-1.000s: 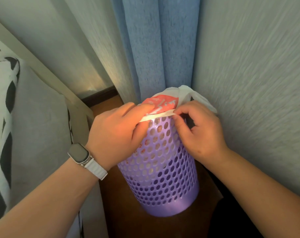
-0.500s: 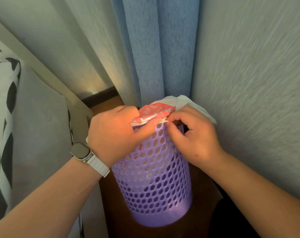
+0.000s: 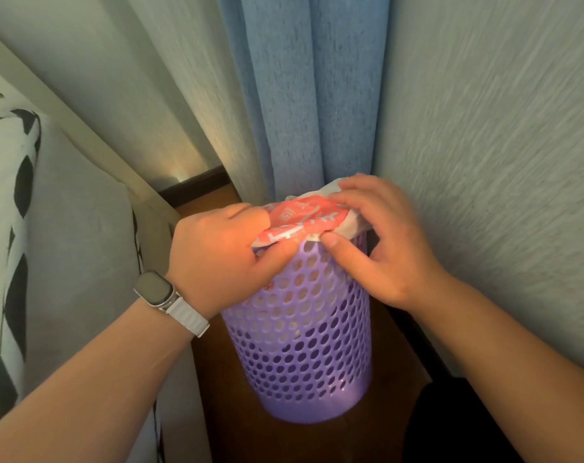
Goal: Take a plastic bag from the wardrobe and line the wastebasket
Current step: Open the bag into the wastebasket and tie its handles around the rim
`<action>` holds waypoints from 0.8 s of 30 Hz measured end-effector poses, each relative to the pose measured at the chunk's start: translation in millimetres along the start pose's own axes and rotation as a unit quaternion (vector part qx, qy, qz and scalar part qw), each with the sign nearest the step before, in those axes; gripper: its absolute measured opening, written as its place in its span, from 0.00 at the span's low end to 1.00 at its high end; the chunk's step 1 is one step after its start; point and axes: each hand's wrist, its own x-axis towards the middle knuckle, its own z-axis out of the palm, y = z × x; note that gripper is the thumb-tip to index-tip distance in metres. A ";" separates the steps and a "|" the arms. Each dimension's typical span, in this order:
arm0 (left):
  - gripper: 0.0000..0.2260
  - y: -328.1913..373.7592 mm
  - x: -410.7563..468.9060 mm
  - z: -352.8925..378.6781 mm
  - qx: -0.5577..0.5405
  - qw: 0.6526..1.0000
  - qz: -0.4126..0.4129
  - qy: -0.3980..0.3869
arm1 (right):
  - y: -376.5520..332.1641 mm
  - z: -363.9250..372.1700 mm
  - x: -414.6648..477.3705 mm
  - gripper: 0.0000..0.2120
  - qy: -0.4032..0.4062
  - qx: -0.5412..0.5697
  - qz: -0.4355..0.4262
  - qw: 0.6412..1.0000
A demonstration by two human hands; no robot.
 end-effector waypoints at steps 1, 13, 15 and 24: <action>0.22 -1.2 -0.2 -0.8 -0.007 1.000 -0.007 0.004 | 1.5 0.3 -0.4 0.22 -0.004 0.002 -0.002 1.000; 0.19 4.0 2.9 -9.2 -0.035 0.999 -0.009 0.017 | -11.8 4.8 -2.2 0.15 0.139 0.029 0.095 0.985; 0.17 13.4 4.7 -10.8 -0.016 1.000 0.011 0.011 | -15.8 5.6 -1.6 0.15 0.139 0.008 0.088 0.986; 0.14 17.3 1.2 -8.9 -0.045 0.999 -0.019 -0.007 | -18.7 11.8 -5.2 0.16 0.119 -0.007 0.048 0.992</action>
